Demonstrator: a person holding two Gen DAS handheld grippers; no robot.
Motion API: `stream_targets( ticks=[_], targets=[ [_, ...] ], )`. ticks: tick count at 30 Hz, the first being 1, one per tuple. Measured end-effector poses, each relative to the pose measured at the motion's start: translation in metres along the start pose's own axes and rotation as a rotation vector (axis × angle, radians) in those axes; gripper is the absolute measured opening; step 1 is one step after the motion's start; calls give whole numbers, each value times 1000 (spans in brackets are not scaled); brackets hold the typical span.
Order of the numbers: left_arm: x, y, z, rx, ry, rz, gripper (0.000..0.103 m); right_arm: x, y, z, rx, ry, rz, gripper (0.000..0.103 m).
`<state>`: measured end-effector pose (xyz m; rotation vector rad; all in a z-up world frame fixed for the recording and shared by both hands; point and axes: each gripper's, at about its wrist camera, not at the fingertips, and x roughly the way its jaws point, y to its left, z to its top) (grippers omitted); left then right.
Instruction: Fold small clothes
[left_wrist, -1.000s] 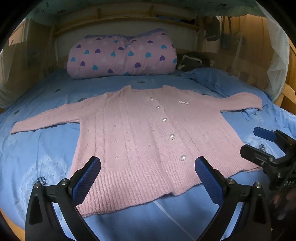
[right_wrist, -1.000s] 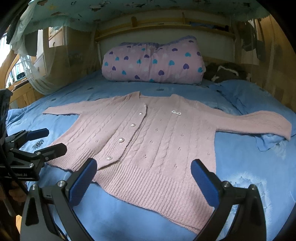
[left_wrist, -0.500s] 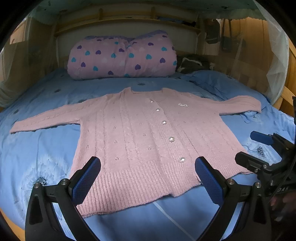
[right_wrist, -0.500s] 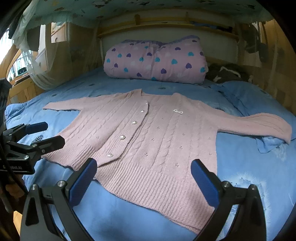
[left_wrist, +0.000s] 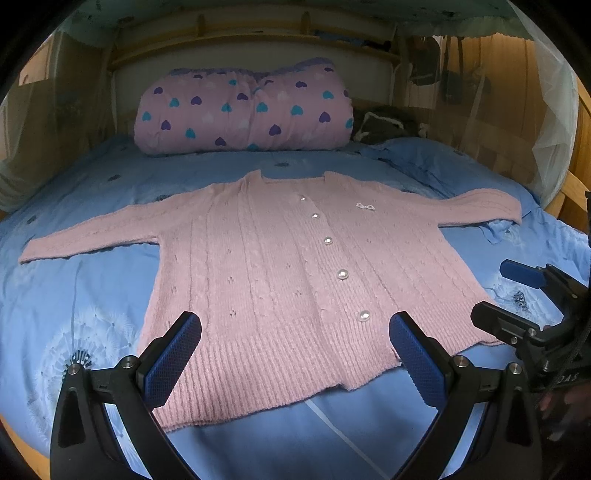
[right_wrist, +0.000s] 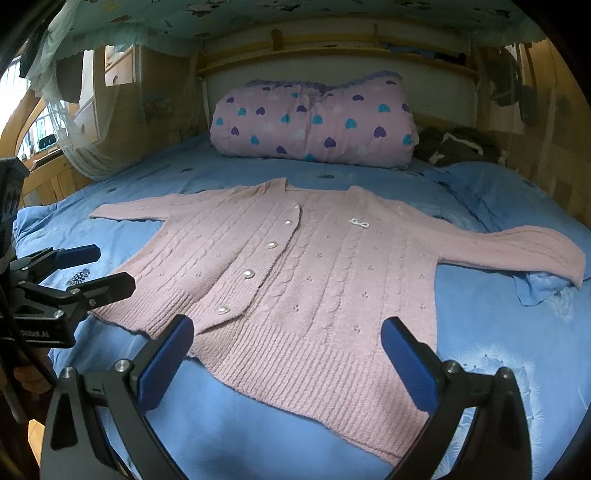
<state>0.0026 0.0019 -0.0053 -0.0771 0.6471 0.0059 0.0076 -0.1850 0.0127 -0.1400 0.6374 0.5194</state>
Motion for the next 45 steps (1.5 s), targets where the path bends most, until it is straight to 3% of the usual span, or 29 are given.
stream_targets(
  ticks=[21,30,35,41,45],
  targets=[
    [6,8,-1,-26,23,-2,99,3,8,-2,-34,2,-8,103],
    [3,35,8,-130,-17,46,99,6,10,0,-34,14,-14,103],
    [2,68,18,-167,-15,68,99,10,10,8,21,25,19,103],
    [7,151,32,-323,2,146,99,7,9,25,37,1,-16,103],
    [20,219,45,-341,64,310,99,7,14,35,-20,-7,-85,103]
  ],
)
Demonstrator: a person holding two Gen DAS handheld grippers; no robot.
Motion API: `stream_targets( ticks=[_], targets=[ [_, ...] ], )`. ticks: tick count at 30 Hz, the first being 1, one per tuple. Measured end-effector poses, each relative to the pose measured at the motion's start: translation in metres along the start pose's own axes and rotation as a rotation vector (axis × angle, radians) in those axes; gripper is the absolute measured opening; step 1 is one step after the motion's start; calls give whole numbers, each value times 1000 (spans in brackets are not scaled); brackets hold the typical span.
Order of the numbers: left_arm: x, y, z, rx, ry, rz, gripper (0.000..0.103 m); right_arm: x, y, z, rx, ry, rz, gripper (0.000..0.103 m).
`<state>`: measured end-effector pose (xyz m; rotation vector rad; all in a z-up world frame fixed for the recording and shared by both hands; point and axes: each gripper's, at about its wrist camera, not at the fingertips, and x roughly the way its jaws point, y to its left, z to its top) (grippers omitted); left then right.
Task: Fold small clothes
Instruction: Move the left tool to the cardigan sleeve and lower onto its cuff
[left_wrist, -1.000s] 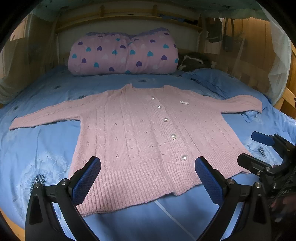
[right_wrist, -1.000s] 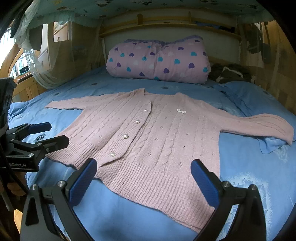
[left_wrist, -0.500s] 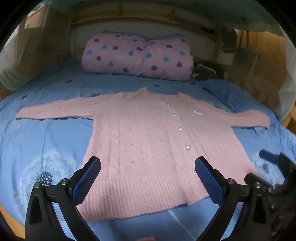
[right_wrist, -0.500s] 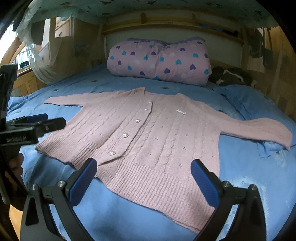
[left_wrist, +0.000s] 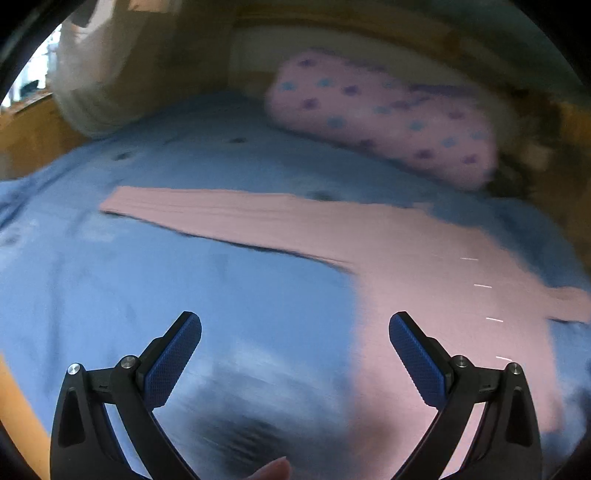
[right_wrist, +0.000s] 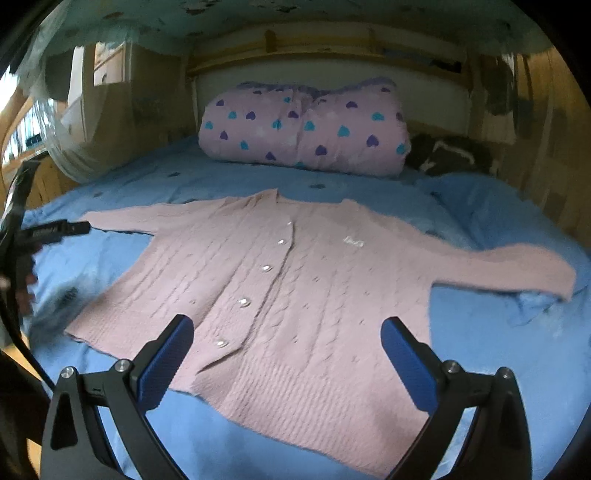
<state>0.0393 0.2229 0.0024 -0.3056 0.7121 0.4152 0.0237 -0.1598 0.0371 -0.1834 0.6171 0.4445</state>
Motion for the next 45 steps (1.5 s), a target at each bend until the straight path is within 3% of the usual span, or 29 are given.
stream_targets(
  ticks=[4,6,11,14,17,24,27,34,38,42,45],
  targets=[
    [31,59,36,-108,43,68,99,7,-6,-3,37,35,-49,103],
    [41,91,49,-179,24,86,99,15,-13,-7,81,78,-17,103],
    [69,168,68,-346,-14,51,99,27,-24,-12,98,107,-50,103],
    [90,202,72,-433,6,31,99,31,-30,-15,120,118,-45,103],
    [112,235,72,-549,36,-68,99,37,-34,-22,136,146,-47,103],
    [138,275,51,-776,17,-262,99,62,-41,-32,155,214,-67,103],
    [139,281,42,-801,-47,-302,99,68,-41,-31,184,229,-36,103],
    [141,255,46,-636,-53,-182,98,75,-30,-30,191,259,15,103],
    [152,266,61,-664,-62,-207,98,77,-33,-32,205,260,17,103],
    [164,290,66,-770,-103,-303,98,82,-38,-36,226,276,21,103],
    [175,298,78,-799,-99,-310,98,89,-42,-39,244,301,20,103]
  ],
)
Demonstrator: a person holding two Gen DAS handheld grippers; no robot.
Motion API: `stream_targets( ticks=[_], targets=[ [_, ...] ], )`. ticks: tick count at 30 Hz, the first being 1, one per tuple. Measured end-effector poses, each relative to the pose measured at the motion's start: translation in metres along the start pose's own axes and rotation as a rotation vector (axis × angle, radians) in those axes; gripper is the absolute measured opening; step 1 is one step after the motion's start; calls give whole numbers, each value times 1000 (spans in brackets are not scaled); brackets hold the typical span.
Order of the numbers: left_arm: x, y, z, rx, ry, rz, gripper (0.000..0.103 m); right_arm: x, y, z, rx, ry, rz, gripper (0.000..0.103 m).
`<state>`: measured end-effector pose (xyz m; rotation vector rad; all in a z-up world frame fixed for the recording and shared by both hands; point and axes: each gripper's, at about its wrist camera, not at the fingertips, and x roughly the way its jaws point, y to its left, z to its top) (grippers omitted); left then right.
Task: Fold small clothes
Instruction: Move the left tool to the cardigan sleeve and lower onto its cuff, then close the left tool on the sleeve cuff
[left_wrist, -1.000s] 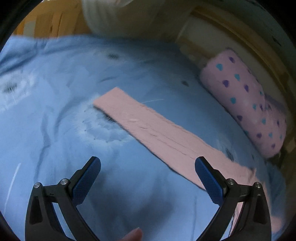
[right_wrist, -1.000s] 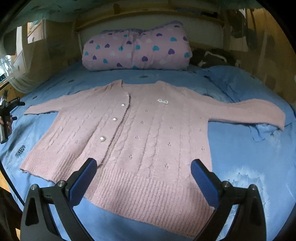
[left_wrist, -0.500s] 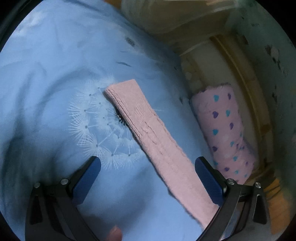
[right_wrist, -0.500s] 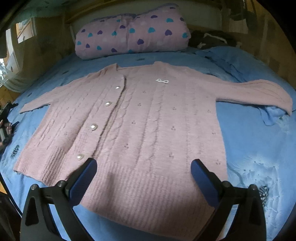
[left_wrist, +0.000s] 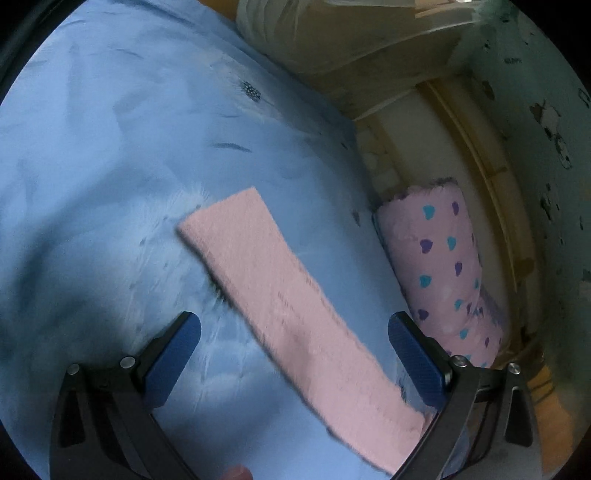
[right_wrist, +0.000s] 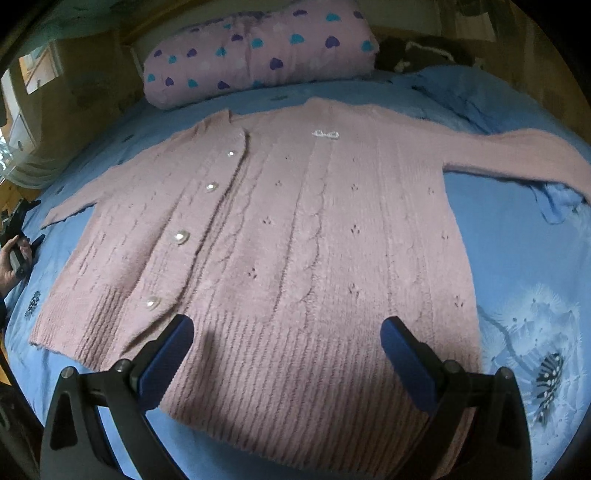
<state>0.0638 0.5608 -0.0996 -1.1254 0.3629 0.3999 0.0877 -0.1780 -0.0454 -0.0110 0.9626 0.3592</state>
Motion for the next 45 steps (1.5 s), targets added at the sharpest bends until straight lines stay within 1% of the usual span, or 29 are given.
stream_targets(
  ticks=[3,8,10,14,16,20,21,24,29,30,32,34,35,36,39,40,41,42,43,44,45],
  targets=[
    [12,-2,8,21,19,-20,98,3,2,2,-12,5,-4,103],
    [25,-6,18,43,-14,-20,98,10,6,3,-34,25,-12,103],
    [27,-5,21,43,-35,-30,98,11,7,4,-38,28,-13,103],
    [26,-3,24,66,-108,-55,98,12,7,4,-42,30,-14,103],
    [28,-5,24,81,-111,-31,98,13,7,3,-45,33,-15,103],
    [33,-11,20,116,-61,44,98,13,8,3,-53,36,-18,103],
    [33,-11,18,124,-58,47,98,12,8,3,-52,34,-15,103],
    [27,-7,16,128,-69,14,98,11,5,2,-46,28,-5,103],
    [16,5,20,57,-112,-89,98,11,6,1,-48,31,-8,103],
    [16,5,20,61,-110,-92,98,12,7,1,-51,33,-11,103],
    [21,1,20,98,-79,-60,98,13,8,1,-58,37,-18,103],
    [27,-4,18,138,-52,1,94,13,9,1,-62,39,-23,103],
    [28,-6,18,150,-49,22,94,13,10,1,-65,39,-25,103],
    [28,-6,17,155,-55,21,93,13,10,0,-66,40,-26,103],
    [25,-1,19,120,-75,16,86,14,10,1,-65,41,-25,103],
    [24,1,20,103,-84,15,79,14,10,1,-66,40,-26,103],
    [22,5,21,82,-94,23,67,14,10,1,-66,41,-27,103],
    [20,11,22,48,-104,41,60,14,10,1,-67,41,-28,103],
    [19,17,23,21,-110,52,43,14,11,1,-69,42,-29,103],
    [16,27,25,-42,-119,61,27,14,11,0,-70,42,-31,103],
    [14,35,25,-82,-122,54,20,14,11,0,-71,42,-31,103]
  ],
)
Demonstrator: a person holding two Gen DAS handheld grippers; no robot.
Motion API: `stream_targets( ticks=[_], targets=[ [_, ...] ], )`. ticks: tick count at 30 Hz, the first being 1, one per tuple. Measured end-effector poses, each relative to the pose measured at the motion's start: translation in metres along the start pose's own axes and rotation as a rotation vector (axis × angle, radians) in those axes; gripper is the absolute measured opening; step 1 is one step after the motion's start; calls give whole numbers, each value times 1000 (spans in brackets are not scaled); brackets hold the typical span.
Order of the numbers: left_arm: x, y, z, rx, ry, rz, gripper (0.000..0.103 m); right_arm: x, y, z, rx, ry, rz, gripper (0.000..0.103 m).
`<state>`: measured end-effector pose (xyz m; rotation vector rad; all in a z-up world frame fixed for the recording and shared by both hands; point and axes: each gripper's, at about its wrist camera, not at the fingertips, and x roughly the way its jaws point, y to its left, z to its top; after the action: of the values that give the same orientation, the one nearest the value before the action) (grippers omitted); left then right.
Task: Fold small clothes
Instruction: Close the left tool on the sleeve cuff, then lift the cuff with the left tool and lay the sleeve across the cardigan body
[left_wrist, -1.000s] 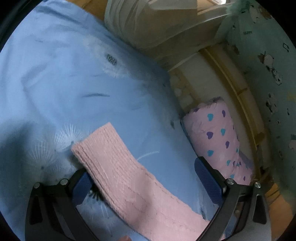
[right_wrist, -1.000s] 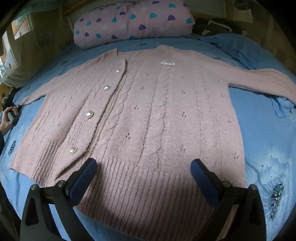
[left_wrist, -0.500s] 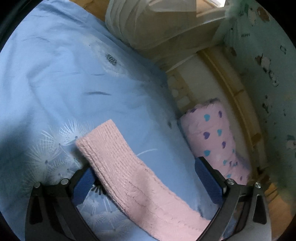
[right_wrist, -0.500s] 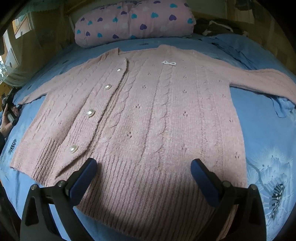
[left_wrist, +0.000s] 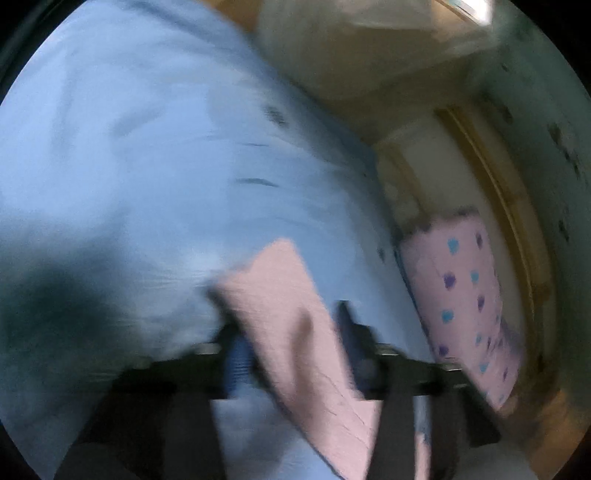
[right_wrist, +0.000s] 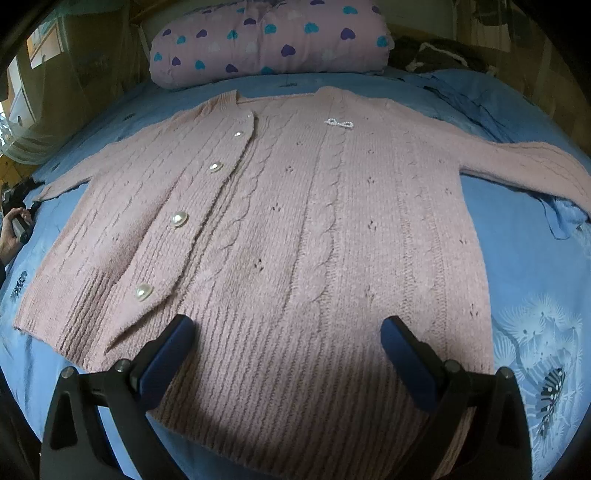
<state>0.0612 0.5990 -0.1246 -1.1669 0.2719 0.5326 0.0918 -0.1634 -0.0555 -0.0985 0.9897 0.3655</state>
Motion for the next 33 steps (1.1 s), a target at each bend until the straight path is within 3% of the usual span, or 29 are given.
stream_targets(
  ticks=[1,2,4,9,16,24,28,33],
  targets=[
    [-2,10,2,-56,-2,-12,9,0,0,0,0,0,0,103],
    [-3,21,5,-118,-2,-30,4,0,0,0,0,0,0,103],
    [-5,29,7,-166,4,-80,4,0,0,0,-1,2,-1,103],
    [-5,16,5,-63,3,-23,2,0,0,-1,-5,4,-4,103],
    [-17,6,8,-14,-19,4,2,-2,-6,4,26,-5,27,103],
    [-22,-33,10,-40,-41,-73,1,-9,-16,12,70,-30,50,103],
    [-25,-65,6,7,-25,-87,1,-17,-30,41,66,-60,20,103],
    [-31,-115,-11,110,-8,-56,1,-45,-69,100,51,-200,-52,103]
  ],
)
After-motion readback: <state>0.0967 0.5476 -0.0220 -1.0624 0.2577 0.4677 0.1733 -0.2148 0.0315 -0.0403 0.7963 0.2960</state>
